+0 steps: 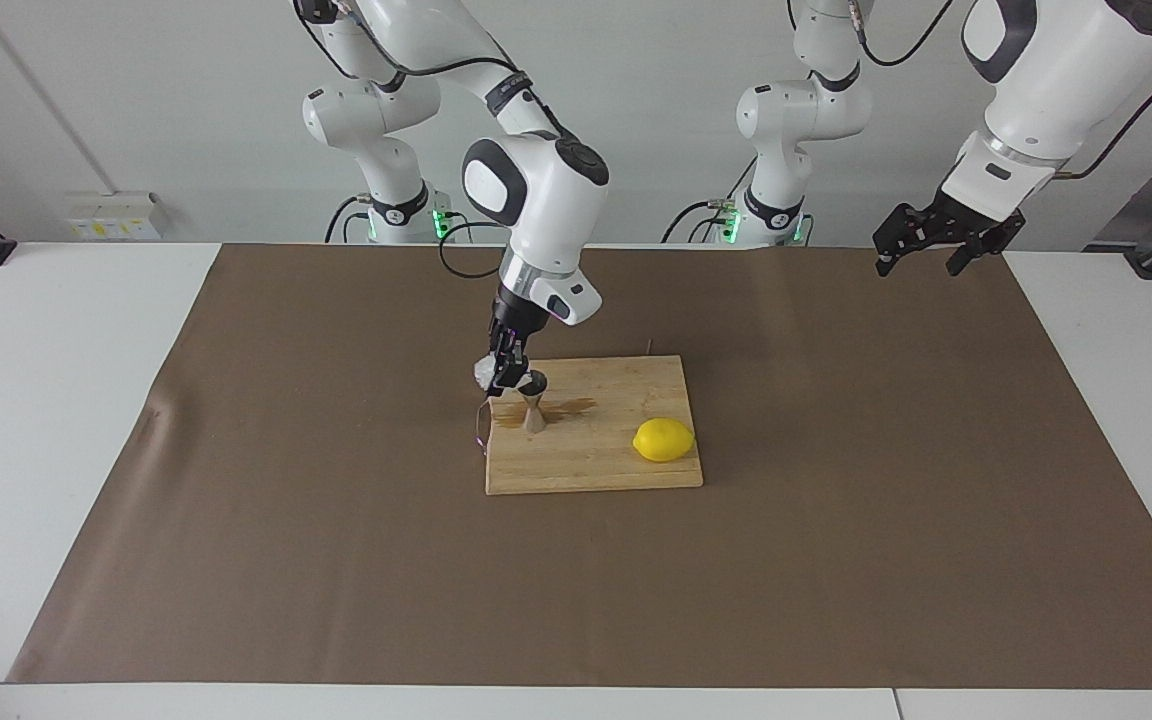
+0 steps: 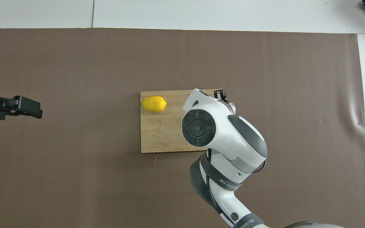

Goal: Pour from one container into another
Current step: 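Tilt the white cup with the right gripper to pour into the metal cup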

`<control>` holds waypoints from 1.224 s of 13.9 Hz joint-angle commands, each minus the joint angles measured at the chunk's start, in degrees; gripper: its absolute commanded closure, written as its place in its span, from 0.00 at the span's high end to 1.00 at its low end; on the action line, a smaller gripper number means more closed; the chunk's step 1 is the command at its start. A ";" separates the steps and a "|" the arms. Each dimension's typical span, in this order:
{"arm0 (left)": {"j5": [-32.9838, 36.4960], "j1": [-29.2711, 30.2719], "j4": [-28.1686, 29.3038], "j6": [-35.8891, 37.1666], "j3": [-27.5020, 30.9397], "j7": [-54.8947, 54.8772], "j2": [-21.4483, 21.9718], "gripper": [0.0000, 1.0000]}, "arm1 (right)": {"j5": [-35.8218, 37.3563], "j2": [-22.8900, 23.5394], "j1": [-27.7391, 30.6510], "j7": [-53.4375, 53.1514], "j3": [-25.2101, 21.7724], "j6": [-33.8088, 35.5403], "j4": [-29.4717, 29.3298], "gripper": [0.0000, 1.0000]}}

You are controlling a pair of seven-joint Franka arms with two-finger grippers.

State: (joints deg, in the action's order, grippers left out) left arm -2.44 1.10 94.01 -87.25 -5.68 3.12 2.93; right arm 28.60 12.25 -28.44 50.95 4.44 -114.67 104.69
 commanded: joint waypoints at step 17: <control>-0.11 0.13 0.91 0.42 0.06 0.31 1.20 1.00 | -16.20 -0.99 8.30 7.92 0.13 1.82 -0.99 0.00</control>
State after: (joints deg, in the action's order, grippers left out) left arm -2.44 1.10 94.01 -87.25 -5.68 3.12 2.93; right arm 14.94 11.68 -22.48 55.24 3.97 -113.51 103.36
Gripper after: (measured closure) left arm 0.000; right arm 0.498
